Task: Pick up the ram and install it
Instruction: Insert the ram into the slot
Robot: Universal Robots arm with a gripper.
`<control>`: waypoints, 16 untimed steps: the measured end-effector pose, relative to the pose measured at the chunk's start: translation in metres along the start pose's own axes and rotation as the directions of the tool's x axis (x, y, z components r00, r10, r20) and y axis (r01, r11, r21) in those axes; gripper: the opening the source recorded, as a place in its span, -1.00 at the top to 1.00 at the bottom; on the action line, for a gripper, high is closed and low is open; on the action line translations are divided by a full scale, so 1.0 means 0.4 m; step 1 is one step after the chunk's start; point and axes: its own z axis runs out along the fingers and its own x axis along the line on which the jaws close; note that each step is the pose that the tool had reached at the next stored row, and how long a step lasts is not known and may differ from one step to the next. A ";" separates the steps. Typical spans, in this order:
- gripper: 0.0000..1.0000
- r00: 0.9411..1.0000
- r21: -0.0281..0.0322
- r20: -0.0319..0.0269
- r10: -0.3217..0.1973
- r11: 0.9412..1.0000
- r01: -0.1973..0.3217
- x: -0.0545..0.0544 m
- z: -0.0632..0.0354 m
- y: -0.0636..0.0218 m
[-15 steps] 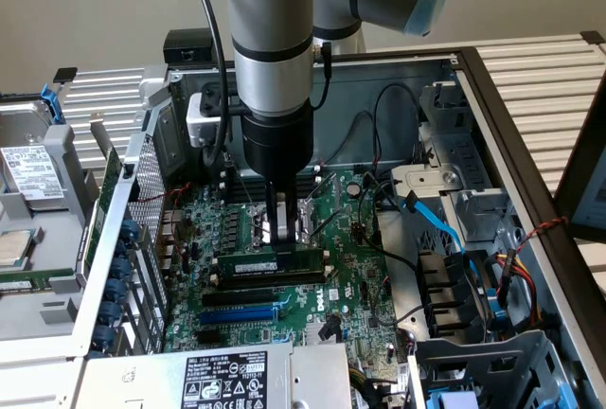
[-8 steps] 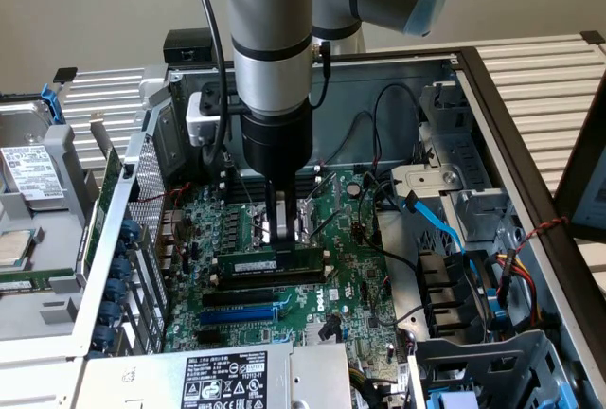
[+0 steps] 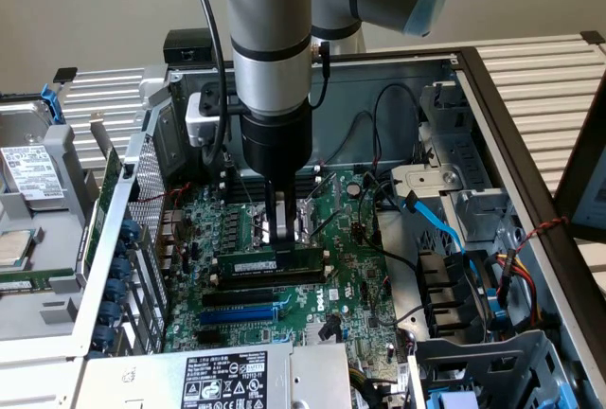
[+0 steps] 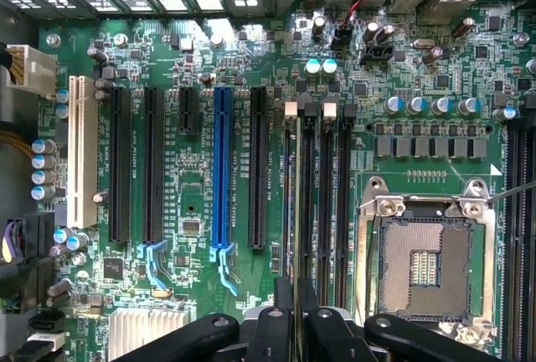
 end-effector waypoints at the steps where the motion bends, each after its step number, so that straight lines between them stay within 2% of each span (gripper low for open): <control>1: 0.72 1.000 0.000 0.000 0.000 1.000 0.000 0.000 0.001 0.000; 16: 0.72 1.000 0.001 -0.002 -0.002 1.000 0.002 0.001 0.001 0.000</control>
